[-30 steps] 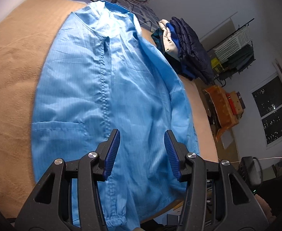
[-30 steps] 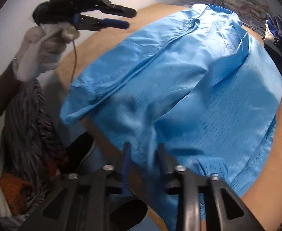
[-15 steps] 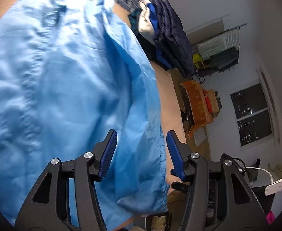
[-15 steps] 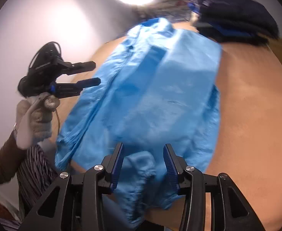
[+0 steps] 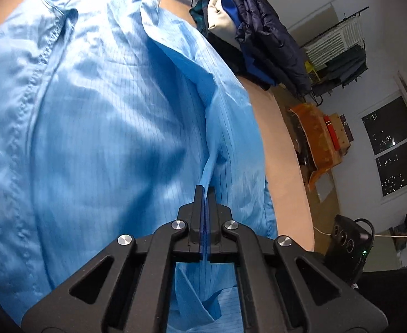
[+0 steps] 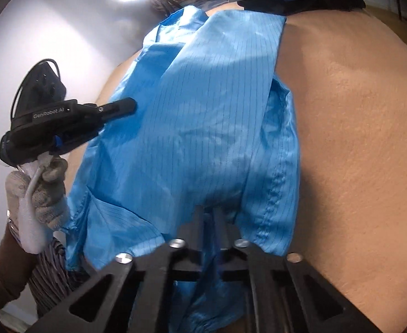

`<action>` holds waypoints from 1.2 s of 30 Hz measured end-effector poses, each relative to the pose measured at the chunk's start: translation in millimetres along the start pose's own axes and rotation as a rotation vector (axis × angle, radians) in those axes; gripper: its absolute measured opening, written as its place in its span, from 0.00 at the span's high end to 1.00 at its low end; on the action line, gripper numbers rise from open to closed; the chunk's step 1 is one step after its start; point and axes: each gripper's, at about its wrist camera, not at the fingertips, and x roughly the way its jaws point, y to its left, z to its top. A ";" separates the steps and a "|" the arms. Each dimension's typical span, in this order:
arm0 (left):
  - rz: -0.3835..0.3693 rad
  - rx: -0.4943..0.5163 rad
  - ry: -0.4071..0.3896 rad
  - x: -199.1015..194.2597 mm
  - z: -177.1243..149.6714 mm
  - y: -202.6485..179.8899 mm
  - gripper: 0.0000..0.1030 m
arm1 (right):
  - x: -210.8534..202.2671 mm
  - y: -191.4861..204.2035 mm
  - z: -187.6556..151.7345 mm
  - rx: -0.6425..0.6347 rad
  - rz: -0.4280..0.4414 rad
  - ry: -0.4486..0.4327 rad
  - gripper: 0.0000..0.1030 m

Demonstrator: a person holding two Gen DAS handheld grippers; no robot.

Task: Fold large clothes

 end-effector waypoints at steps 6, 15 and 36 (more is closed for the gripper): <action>0.035 -0.010 -0.024 -18.7 -11.1 8.5 1.00 | -25.9 -9.7 -0.2 -0.008 -0.031 -0.070 1.00; 0.114 -0.090 0.050 -3.5 -20.0 45.2 1.00 | -46.5 -17.3 -16.0 0.039 0.030 -0.090 0.63; 0.163 0.109 0.110 11.6 -43.6 8.9 1.00 | -36.7 -7.6 -28.3 0.047 -0.016 -0.090 1.00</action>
